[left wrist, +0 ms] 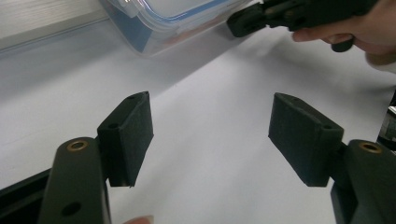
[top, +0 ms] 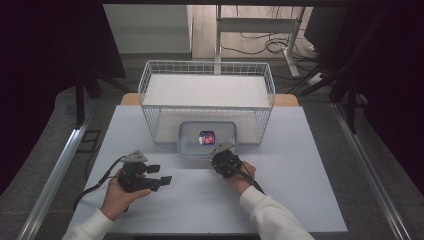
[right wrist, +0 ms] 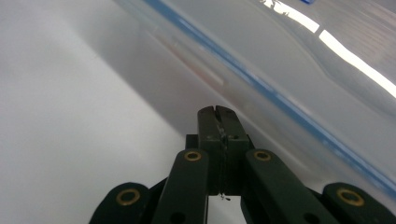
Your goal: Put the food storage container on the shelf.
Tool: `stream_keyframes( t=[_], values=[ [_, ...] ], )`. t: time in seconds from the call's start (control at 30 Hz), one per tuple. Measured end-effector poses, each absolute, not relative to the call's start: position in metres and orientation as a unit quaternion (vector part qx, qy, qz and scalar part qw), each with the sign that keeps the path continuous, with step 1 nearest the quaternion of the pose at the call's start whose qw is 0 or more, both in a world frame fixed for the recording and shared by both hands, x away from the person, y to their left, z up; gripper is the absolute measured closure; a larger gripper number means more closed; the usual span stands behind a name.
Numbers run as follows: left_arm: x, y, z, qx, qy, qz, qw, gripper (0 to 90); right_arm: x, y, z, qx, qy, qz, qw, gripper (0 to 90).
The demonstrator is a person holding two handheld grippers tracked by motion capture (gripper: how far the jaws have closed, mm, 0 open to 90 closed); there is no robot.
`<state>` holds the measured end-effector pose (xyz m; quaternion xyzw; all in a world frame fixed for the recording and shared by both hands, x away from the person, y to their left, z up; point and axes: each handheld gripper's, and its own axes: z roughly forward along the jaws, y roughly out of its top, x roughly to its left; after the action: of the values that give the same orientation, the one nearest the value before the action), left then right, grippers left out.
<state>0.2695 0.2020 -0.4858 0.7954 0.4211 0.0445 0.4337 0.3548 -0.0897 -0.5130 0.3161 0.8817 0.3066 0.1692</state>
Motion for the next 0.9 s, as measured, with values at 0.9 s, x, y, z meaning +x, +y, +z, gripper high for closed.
stream_keyframes(
  t=[0.9],
  values=[
    [0.269, 0.201, -0.489, 0.806, 0.416, 0.043, 0.419, 30.1, 0.401, -0.073, -0.502, 0.366, 0.845, 0.345, 0.182, 88.8]
  ],
)
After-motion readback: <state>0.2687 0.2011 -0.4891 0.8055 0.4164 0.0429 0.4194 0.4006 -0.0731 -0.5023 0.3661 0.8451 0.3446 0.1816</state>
